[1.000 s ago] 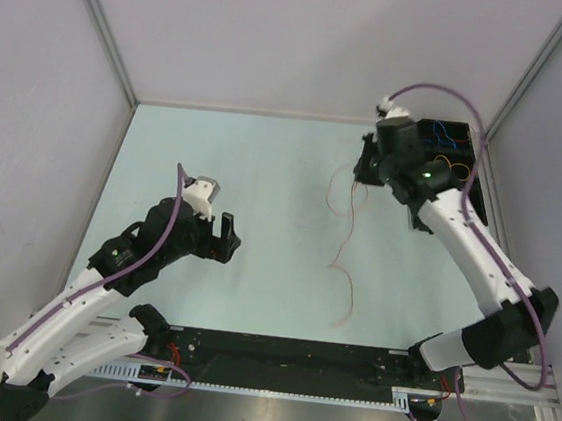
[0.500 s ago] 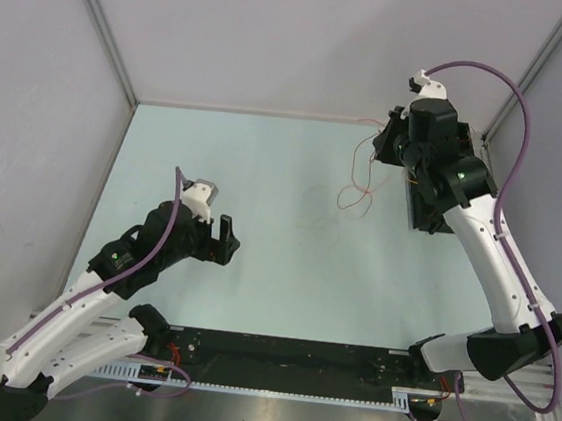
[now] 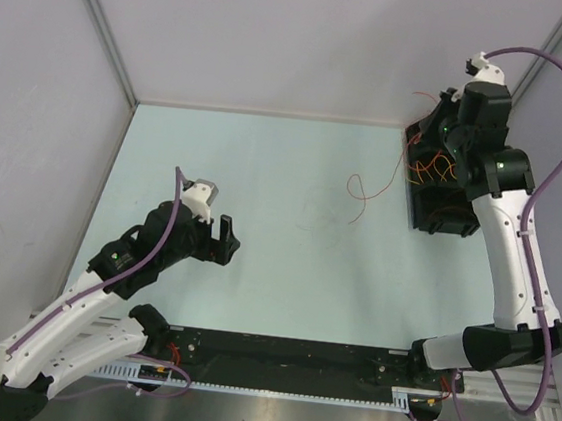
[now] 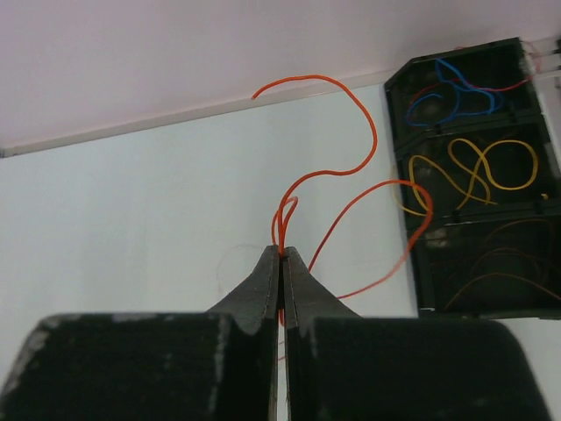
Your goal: Untangle the cables
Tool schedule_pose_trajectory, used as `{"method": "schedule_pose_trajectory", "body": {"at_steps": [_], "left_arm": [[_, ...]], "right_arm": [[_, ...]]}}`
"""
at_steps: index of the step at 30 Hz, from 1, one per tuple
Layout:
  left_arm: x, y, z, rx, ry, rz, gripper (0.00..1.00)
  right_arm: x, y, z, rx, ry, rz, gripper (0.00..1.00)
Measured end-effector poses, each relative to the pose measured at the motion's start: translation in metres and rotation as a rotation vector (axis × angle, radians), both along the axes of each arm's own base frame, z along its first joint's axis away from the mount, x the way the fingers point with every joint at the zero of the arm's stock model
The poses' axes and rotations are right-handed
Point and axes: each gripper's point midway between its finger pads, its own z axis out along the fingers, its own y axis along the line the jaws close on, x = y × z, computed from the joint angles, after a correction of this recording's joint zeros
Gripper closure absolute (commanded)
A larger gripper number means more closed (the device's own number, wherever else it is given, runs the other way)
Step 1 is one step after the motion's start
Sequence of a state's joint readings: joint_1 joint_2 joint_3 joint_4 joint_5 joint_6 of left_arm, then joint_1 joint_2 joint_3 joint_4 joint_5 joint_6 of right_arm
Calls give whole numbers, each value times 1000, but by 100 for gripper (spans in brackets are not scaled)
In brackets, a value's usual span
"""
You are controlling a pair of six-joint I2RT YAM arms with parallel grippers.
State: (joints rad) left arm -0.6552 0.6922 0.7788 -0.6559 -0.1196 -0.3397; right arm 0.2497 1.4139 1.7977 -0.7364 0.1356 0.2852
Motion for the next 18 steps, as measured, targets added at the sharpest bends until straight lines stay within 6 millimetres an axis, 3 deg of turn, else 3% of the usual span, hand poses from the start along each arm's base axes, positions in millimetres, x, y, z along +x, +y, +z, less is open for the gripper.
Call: {"method": "schedule_pose_trajectory", "body": {"at_steps": [5, 14, 18], "left_arm": [[0, -1, 0, -3, -1, -3, 11], [1, -1, -3, 7, 10, 1, 7], [1, -1, -3, 6, 8, 2, 6]], "right_arm": [[2, -48, 9, 0, -25, -104, 100], [-22, -148, 62, 3, -214, -334, 100], [-26, -179, 72, 16, -255, -407, 100]]}}
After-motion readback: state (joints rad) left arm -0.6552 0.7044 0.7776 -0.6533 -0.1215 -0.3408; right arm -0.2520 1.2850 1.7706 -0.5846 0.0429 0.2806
